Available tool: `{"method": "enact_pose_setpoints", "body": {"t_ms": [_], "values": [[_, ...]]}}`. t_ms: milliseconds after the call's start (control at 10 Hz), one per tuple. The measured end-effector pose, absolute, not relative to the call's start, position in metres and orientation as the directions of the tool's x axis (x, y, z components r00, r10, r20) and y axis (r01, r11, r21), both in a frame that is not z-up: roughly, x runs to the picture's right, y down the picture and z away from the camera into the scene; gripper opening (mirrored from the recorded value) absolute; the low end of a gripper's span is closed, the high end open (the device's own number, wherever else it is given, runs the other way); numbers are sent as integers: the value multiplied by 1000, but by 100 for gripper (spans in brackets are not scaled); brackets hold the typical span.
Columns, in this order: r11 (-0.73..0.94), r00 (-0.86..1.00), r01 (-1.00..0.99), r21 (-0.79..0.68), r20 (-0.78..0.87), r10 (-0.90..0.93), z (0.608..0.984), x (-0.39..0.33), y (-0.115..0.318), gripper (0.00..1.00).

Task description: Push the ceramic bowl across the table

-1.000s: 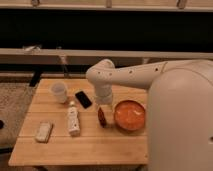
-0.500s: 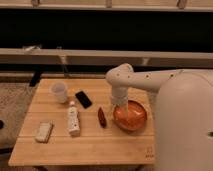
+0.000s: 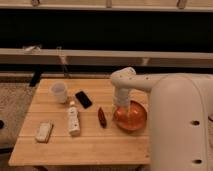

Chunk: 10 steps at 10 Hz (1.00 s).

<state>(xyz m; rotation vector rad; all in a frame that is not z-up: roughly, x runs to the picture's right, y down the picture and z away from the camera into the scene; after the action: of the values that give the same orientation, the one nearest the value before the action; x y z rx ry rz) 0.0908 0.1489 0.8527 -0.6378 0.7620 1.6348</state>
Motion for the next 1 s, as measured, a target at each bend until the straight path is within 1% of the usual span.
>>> {"method": "enact_pose_setpoints", "body": {"t_ms": [500, 1000], "values": [[-137, -234, -972, 189, -761, 606, 857, 107, 153, 65], [-169, -301, -953, 251, -742, 599, 852, 135, 155, 65]]}}
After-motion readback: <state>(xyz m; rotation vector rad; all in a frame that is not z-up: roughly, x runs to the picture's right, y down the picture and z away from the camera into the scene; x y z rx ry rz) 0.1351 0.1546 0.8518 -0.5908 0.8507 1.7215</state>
